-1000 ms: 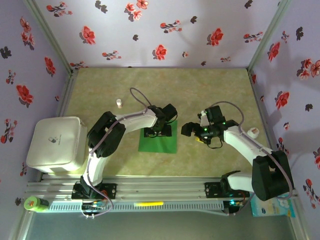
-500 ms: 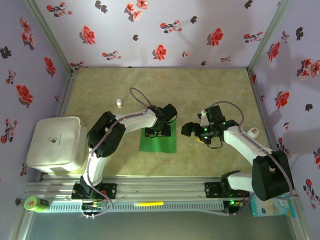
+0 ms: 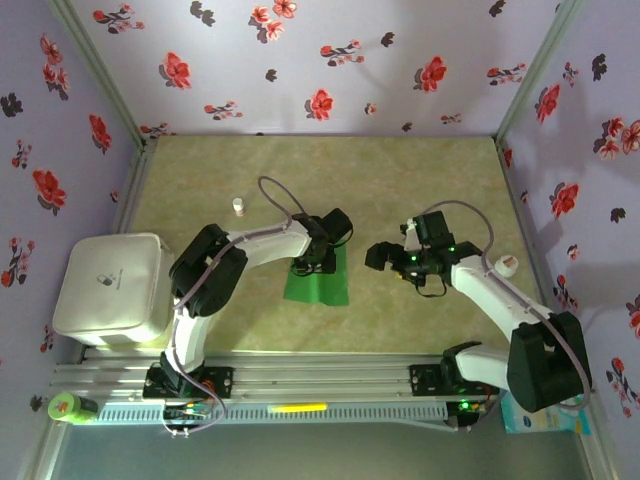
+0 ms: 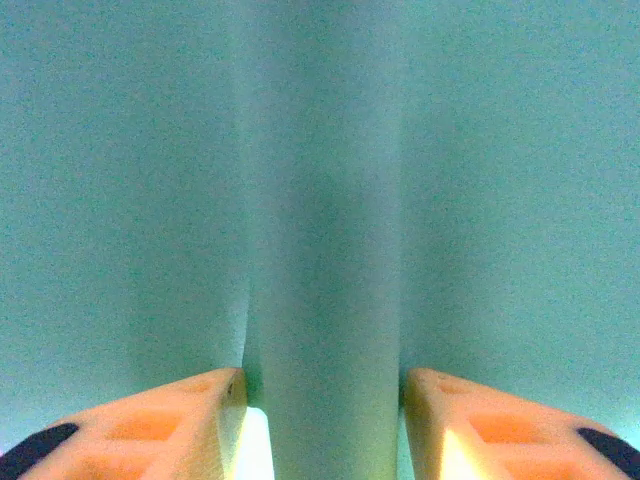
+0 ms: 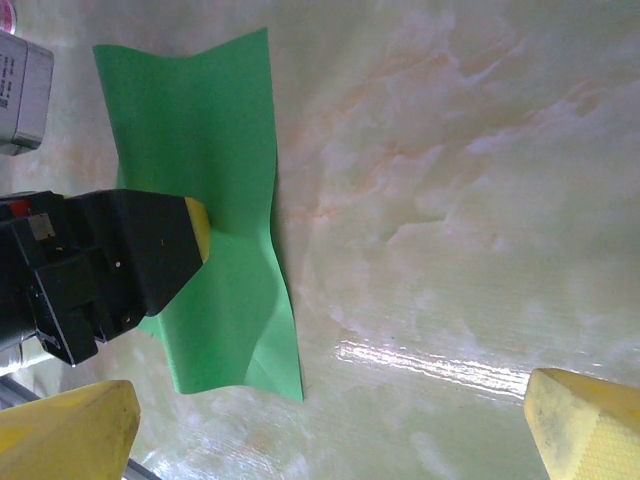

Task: Fold a paper plane with a square sheet of paper (pick it up from the middle)
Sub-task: First fold the square sheet of paper in half at the center of the table.

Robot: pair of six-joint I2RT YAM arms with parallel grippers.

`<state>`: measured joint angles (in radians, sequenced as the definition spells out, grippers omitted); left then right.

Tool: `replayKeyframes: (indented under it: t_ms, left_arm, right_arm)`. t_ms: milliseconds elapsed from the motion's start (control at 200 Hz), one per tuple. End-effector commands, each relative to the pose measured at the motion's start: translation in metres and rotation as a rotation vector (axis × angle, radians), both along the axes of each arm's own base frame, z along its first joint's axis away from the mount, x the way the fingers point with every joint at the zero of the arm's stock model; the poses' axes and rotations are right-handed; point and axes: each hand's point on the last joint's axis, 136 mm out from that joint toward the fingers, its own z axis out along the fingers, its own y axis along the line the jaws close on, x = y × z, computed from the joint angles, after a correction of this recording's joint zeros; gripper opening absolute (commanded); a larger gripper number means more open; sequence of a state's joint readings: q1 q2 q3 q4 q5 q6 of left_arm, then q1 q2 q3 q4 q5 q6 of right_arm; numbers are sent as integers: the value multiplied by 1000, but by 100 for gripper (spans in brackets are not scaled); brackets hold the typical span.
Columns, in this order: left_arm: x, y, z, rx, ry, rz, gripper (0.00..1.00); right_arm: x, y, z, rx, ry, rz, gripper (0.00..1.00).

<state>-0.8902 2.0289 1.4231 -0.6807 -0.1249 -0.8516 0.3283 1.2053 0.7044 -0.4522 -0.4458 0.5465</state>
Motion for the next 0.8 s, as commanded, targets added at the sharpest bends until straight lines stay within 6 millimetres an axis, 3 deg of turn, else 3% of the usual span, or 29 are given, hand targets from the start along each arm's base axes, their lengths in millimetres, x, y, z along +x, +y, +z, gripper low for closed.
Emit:
replayKeyframes:
  t_ms: [0,330,595,795]
  left_arm:
    - [-1,-7,13,-60,-24,-20,42]
    - [-6,-36,52,-286,-22,-73,39]
    - [-7,-54,85,-642,12,-34,39]
    - [-9,-56,99,-783,13,-37,39]
  right_arm:
    - [2,-9,2,-43,-13,-53,99]
    - [14,-35,11,-148,-79,-174,99]
    - [23,-49,24,-156,-140,-289,99]
    - [24,-33,46,-25,-268,-232,99]
